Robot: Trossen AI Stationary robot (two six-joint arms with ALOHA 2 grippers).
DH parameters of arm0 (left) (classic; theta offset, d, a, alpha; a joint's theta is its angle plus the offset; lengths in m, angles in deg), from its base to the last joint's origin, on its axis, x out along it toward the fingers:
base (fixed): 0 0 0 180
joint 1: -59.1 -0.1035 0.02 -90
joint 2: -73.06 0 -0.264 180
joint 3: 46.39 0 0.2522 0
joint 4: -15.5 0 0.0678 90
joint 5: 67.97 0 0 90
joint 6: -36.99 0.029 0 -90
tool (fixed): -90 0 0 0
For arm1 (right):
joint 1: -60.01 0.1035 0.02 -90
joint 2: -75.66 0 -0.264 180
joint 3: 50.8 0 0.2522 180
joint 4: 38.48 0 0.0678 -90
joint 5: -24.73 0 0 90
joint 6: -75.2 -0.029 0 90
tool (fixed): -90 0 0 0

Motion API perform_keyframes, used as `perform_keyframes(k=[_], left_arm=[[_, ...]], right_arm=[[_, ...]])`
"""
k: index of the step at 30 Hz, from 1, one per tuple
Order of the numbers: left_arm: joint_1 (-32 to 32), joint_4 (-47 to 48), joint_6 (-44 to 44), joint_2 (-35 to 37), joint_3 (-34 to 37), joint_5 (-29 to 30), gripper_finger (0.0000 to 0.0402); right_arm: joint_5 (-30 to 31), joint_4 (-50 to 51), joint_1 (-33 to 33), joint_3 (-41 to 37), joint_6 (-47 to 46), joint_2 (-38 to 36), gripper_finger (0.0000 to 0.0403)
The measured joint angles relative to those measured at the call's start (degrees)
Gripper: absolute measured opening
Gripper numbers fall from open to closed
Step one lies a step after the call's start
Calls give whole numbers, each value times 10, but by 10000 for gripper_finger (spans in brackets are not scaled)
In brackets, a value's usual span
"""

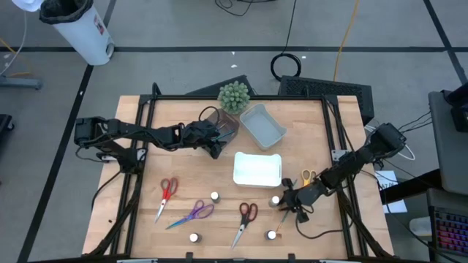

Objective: Pick & Place Paint Supplies
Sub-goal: Put the blue paint brush into the black bin

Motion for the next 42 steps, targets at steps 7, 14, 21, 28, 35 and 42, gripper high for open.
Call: perform_keyframes(k=[7, 14, 21, 28, 35, 42], left_arm=[[0, 1, 0, 0, 0, 0, 271], [0, 0, 0, 0, 0, 0, 271], [0, 0, 0, 0, 0, 0, 271], [0, -1, 0, 0, 0, 0, 271], [0, -3, 0, 0, 0, 0, 271], [0, -21, 0, 0, 0, -1, 271]], right_arm=[[-10, 34, -1, -1, -8, 0, 14], [-31, 46, -1, -1, -13, 2, 4], [-47, 39, 0, -3, 6, -47, 1], [-46, 38, 1, -4, 23, -157, 1], [-36, -124, -3, -3, 75, -235, 0], [-36, -251, -12, 31, 122, -248, 0]])
